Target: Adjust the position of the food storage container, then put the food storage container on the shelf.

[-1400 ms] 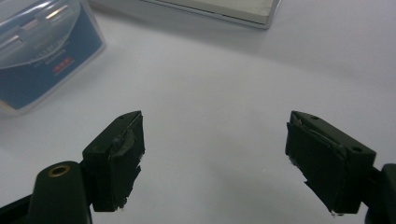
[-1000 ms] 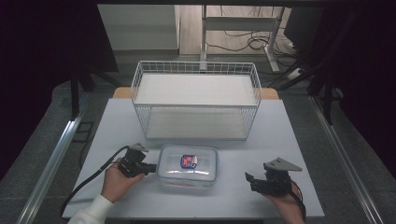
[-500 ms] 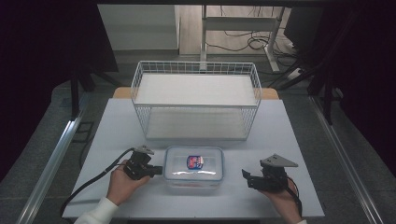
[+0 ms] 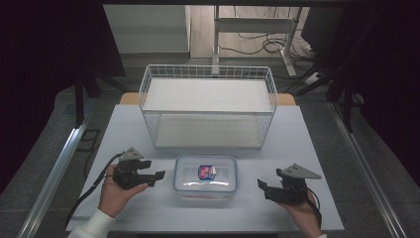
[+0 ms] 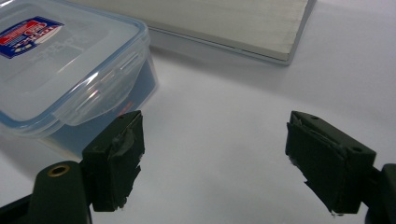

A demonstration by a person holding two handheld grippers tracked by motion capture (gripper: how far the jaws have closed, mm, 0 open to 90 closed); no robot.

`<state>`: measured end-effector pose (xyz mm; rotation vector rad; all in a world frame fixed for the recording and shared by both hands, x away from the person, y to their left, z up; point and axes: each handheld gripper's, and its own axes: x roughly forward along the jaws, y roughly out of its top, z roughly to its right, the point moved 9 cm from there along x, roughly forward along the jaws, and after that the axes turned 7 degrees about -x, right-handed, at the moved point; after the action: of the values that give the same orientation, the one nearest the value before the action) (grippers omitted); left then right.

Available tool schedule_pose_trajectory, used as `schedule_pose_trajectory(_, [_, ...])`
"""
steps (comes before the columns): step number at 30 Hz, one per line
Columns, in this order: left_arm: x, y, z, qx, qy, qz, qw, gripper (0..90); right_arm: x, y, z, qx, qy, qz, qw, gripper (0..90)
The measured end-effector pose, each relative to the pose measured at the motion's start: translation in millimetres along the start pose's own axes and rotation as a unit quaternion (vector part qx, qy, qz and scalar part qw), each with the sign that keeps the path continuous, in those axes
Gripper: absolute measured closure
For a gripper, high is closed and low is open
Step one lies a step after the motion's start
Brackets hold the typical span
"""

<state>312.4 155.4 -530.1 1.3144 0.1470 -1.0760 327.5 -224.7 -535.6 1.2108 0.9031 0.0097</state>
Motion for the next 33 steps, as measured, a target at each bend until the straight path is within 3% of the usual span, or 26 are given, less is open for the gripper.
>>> schedule_pose_trajectory(3, [-3.0,2.1,6.1,-0.010,-0.032,0.007,0.9994,21.0,-4.5,-2.4,0.3,0.000,0.001,0.002,1.0000,19.6])
schedule_pose_trajectory(5, [-1.9,2.4,7.6,-0.014,-0.041,0.007,0.9990,20.6,-6.4,-3.8,0.9,0.002,0.001,0.002,1.0000,19.6])
schedule_pose_trajectory(10, [1.0,3.2,10.1,-0.024,-0.049,0.011,0.9984,19.5,-6.8,-5.2,0.7,0.004,0.002,0.002,1.0000,19.6])
schedule_pose_trajectory(14, [-0.2,4.2,11.7,-0.037,-0.057,0.017,0.9975,17.1,-5.7,-2.2,-3.3,0.012,0.023,0.007,0.9996,19.4])
schedule_pose_trajectory(23, [2.6,-2.0,17.3,-0.042,-0.072,0.007,0.9965,18.0,-1.9,3.2,-8.5,0.025,0.050,0.011,0.9984,19.4])
schedule_pose_trajectory(24, [2.5,-2.5,17.4,-0.049,-0.078,0.009,0.9957,18.3,-1.8,4.8,-9.8,0.026,0.055,0.012,0.9981,19.4])
schedule_pose_trajectory(26, [0.4,-3.7,15.9,-0.090,-0.110,0.016,0.9897,20.3,-0.2,9.5,-12.8,0.024,0.069,0.013,0.9973,19.1])
schedule_pose_trajectory(29, [1.1,-4.9,11.9,-0.092,-0.099,0.016,0.9907,21.2,1.5,12.9,-14.1,0.029,0.082,0.017,0.9961,18.6])
schedule_pose_trajectory(31, [6.2,-2.3,15.4,-0.102,-0.122,0.017,0.9871,21.9,6.4,17.4,-18.4,0.045,0.100,0.019,0.9938,18.3])
schedule_pose_trajectory(32, [6.2,-2.3,15.4,-0.102,-0.122,0.017,0.9871,22.1,6.4,17.4,-18.4,0.045,0.100,0.019,0.9938,18.3])
schedule_pose_trajectory(33, [9.1,-0.7,16.1,-0.111,-0.134,0.017,0.9845,22.1,8.3,19.0,-20.7,0.049,0.105,0.019,0.9931,18.2])
